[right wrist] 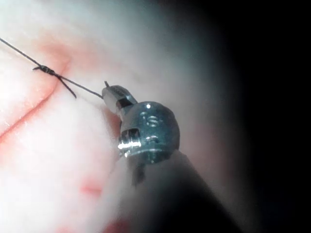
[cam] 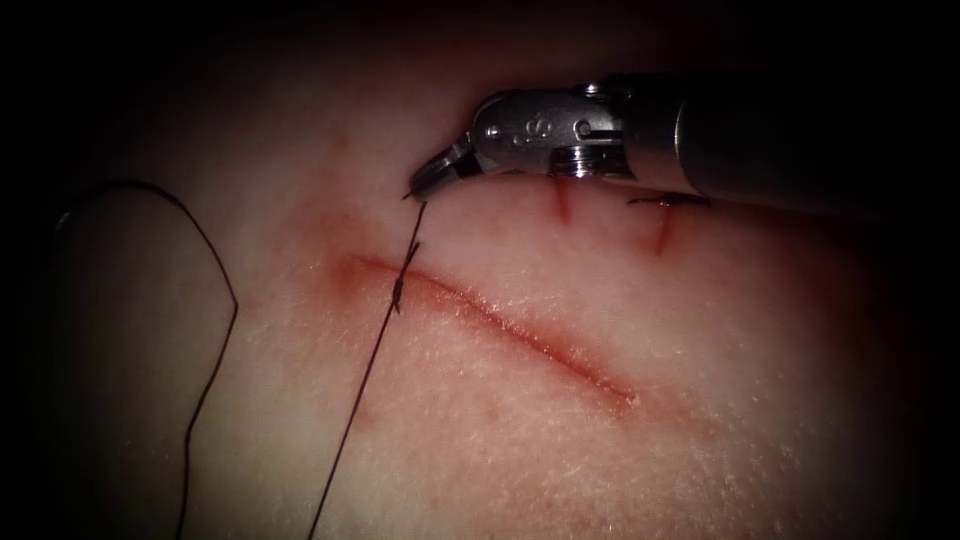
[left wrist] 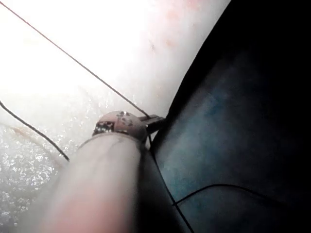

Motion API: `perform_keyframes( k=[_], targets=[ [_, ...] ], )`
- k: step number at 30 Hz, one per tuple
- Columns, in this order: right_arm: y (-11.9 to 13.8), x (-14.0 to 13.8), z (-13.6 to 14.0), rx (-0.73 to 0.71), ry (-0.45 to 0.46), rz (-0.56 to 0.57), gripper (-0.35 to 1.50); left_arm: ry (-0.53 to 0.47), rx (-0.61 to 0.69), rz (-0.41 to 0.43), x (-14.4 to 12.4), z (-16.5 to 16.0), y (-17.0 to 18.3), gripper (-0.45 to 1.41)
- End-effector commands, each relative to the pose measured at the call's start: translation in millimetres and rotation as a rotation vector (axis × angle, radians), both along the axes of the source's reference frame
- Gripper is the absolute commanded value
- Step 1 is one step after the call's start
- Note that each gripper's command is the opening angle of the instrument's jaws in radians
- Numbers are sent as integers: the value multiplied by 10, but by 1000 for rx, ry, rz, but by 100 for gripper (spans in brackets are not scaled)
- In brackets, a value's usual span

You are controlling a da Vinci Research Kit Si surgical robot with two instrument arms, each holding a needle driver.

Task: Wound Closure
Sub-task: Tighten the knot by pulling up with the right tool and down with the left tool, then wrap the suture around the right jaws one time counter-clockwise.

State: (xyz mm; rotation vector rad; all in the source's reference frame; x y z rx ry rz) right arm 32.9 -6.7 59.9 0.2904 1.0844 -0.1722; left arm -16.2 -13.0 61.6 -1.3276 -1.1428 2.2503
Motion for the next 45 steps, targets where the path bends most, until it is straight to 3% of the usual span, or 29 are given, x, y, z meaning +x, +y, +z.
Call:
perform_keyframes(
  k=[1, 5, 6, 7, 8, 11, 14, 16, 18, 22, 23, 25, 26, 33, 37, 45],
  targets=[
    [3, 12, 4, 5, 28, 1, -35, 16, 5, -16, -4, 1, 0, -45],
    [-5, 17, -3, 10, 108, 67, -35, 39, -70, -62, -10, -12, 37, -45],
    [-8, 18, -9, 17, 111, 123, 36, 48, -113, -84, -14, -19, 60, -45],
    [-8, 18, -12, 56, 115, 156, 59, 51, -130, -93, -15, -22, 70, -45],
    [-9, 16, -16, 85, 132, 178, 69, 61, -163, -100, -16, -26, 84, -45],
    [-2, 1, -30, 122, 185, 219, 84, 88, -221, -112, -18, -35, 125, -45],
    [14, -20, -42, 152, 186, 225, 54, 121, -270, -125, -15, -39, 151, -45],
    [26, -38, -52, 178, 198, 259, 68, 142, -309, -123, -11, -42, 174, -45],
    [25, -45, -58, 96, 209, 340, 125, 161, -346, -118, -9, -42, 194, -45],
    [10, -50, -65, 94, 219, 480, 111, 158, -372, -107, -7, -43, 219, -45],
    [5, -49, -65, 95, 231, 487, 91, 153, -377, -107, -6, -44, 224, -45],
    [-7, -45, -65, 102, 274, 470, -20, 152, -393, -109, -4, -46, 234, -45],
    [-12, -43, -64, 101, 282, 461, -35, 154, -403, -110, -2, -46, 238, -45],
    [-38, 1, -50, 130, 362, 489, -35, 182, -466, -147, 16, -48, 277, -45],
    [-58, 41, -33, 177, 418, 475, -35, 186, -475, -176, 17, -37, 296, -45],
    [-66, 47, -46, 275, 582, 497, -35, 259, -500, -195, 19, 14, 315, -45]
  ],
)
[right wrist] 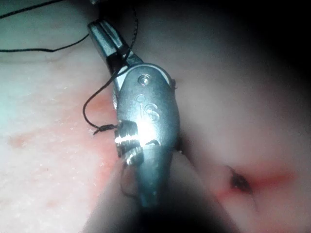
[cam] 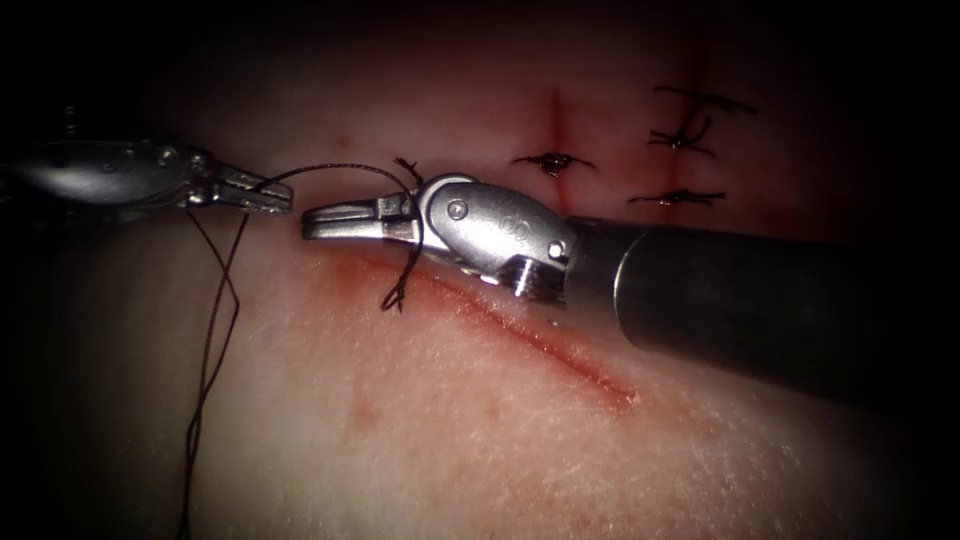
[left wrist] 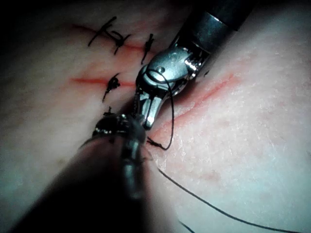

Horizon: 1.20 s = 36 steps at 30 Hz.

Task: Wound Closure
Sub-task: Wrap the suture around the right jaws one time counter-clockwise, then use the right jaws to grab the thread tail.

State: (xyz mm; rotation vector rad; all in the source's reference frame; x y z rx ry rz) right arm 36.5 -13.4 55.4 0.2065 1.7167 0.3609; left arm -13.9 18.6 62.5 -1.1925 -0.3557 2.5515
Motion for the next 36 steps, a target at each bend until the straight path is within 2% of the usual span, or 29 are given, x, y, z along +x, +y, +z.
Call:
perform_keyframes(
  k=[1, 6, 10, 15, 16, 21, 28, 30, 31, 33, 35, 36],
  targets=[
    [0, 10, -5, 9, 28, 0, -35, 10, -2, 4, -6, 12, 1, -45],
    [-7, 4, -18, 58, 123, -19, -35, 39, -9, 30, -12, 39, 1, -45],
    [-13, 9, -25, 148, 212, 22, -35, 32, -9, 32, -26, 52, -2, -45],
    [-18, 10, -31, 310, 147, 239, -35, -8, -8, 44, -46, 70, -18, -45],
    [-20, 7, -33, 383, 121, 330, -35, -20, 0, 43, -49, 75, -25, -45],
    [-27, -7, -30, 463, 94, 459, -35, -41, 17, 34, -50, 83, -40, -45],
    [-43, -9, -5, 611, -5, 718, -35, -57, 19, 29, -68, 82, -57, -45],
    [-45, -15, 4, 643, -59, 786, -18, -54, 17, 25, -72, 80, -62, -45],
    [-46, -19, 8, 654, -81, 808, 9, -57, 18, 25, -73, 80, -65, -45],
    [-47, -25, 19, 694, -110, 844, 47, -55, 16, 24, -74, 78, -69, -45],
    [-48, -28, 26, 699, -136, 865, 61, -53, 14, 23, -74, 78, -71, -45],
    [-48, -30, 30, 695, -158, 876, 74, -52, 13, 22, -75, 78, -73, -45]
  ],
)
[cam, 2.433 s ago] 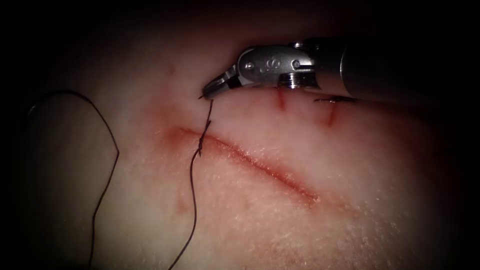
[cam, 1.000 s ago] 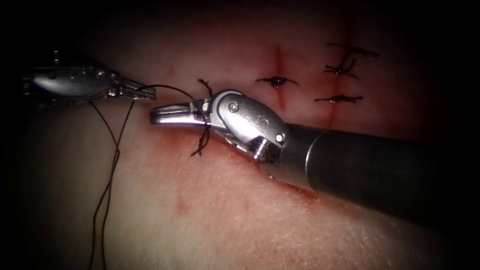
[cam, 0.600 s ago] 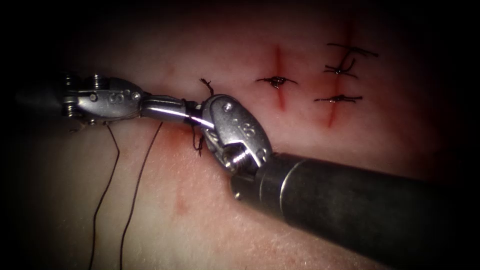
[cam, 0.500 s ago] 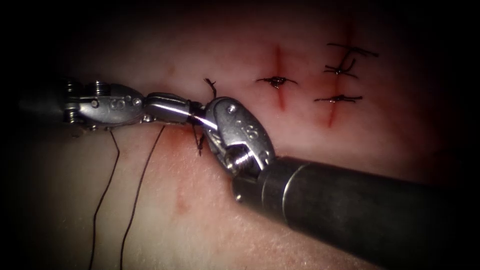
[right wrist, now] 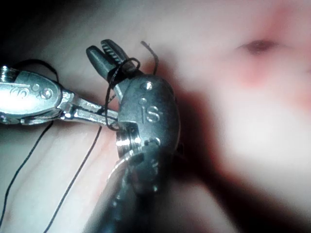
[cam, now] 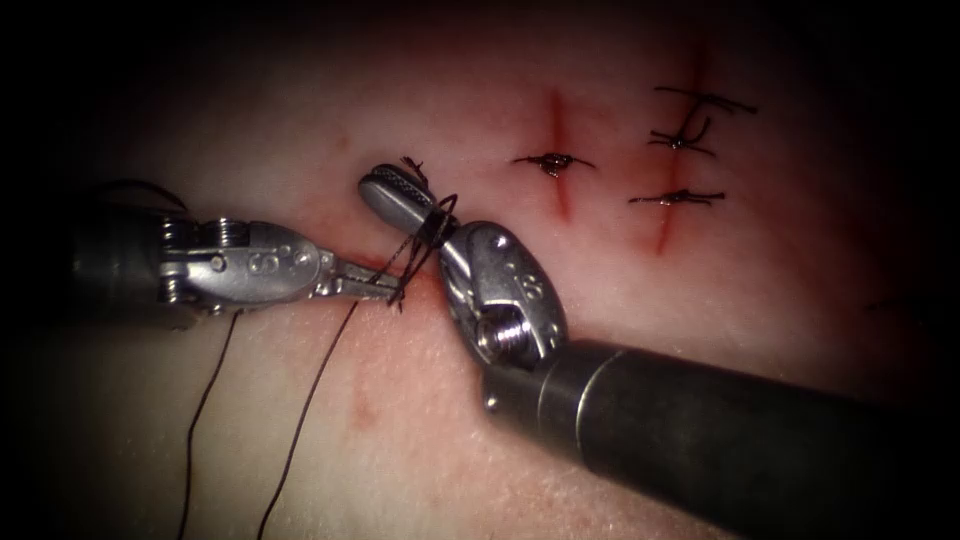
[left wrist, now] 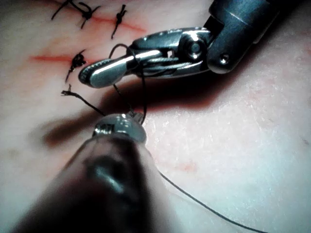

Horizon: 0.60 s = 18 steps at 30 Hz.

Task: Wound Closure
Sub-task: Use the right jaws to grab the thread tail.

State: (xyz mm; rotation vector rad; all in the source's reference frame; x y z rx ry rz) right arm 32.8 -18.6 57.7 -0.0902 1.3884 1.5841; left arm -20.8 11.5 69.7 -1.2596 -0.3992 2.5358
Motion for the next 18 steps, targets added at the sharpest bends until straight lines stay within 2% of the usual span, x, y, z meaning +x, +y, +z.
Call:
perform_keyframes(
  k=[1, 6, 10, 18],
  targets=[
    [5, 5, 13, 8, -39, -1, 88, 3, -1, 2, -6, 7, -4, -45],
    [5, 3, 27, 37, -105, 4, 93, 7, 1, 12, -8, 10, -6, -45],
    [6, 8, 43, 115, -114, -38, 109, 10, 5, 21, -10, 11, -7, -45],
    [9, 18, 50, 147, -79, -56, 99, 11, 10, 37, -13, 14, -13, -45]
  ],
)
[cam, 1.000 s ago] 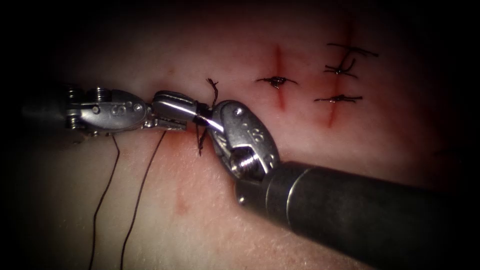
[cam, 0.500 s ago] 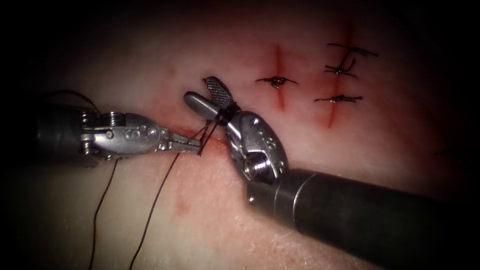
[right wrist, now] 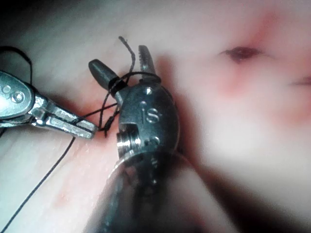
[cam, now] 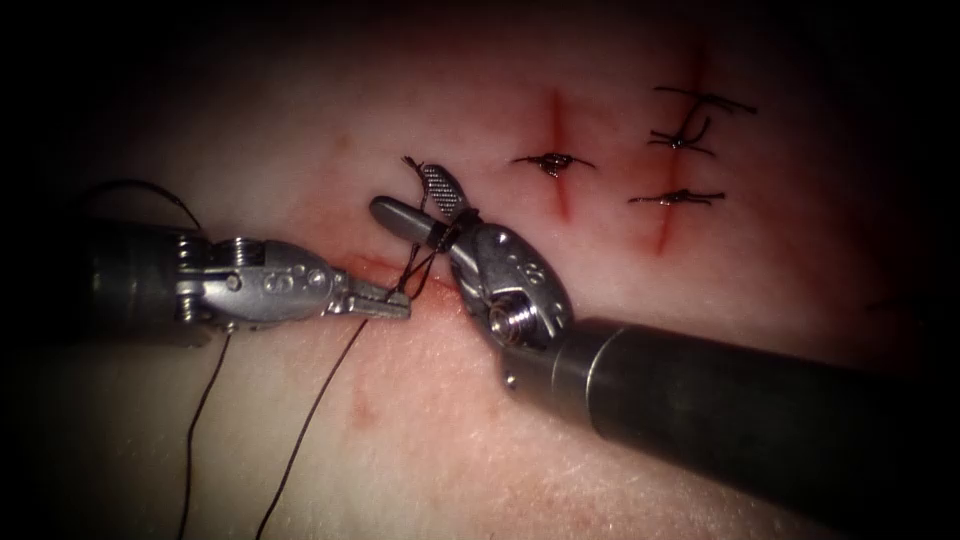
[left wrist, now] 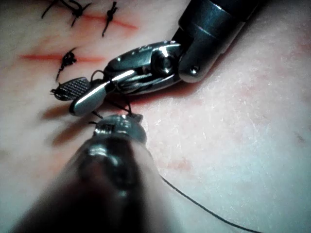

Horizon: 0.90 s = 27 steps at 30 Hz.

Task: Wound Closure
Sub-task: Use the right jaws to grab the thread tail, then pull the right tool down and the left tool up to tie the knot.

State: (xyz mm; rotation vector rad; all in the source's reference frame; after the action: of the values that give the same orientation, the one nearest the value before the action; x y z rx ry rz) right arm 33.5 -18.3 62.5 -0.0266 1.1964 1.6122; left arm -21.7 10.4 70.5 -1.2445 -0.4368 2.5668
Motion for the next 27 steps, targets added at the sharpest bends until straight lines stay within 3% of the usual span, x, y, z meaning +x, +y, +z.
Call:
perform_keyframes(
  k=[1, 2, 3, 4, 14, 20, 27],
  targets=[
    [8, 11, 1, 0, 3, 4, 94, 0, -1, 0, -5, 6, -2, -45],
    [9, 11, 1, 5, 5, 9, 81, 0, -1, 0, -4, 5, -3, -45],
    [7, 9, -2, 16, 1, 12, -26, 2, 0, 3, -4, 5, -3, -45],
    [6, 7, -3, 30, 0, 18, -35, -1, 1, 4, -3, 5, -4, -45],
    [-6, 10, -18, 19, 28, 31, -35, -9, 25, 4, 9, 3, 5, -45],
    [-33, 15, -38, -120, 8, -4, -35, 54, 49, -51, 49, 2, 81, -45],
    [-72, 26, -36, -202, -41, -42, -35, 119, 65, -98, 53, 40, 163, -45]
  ],
)
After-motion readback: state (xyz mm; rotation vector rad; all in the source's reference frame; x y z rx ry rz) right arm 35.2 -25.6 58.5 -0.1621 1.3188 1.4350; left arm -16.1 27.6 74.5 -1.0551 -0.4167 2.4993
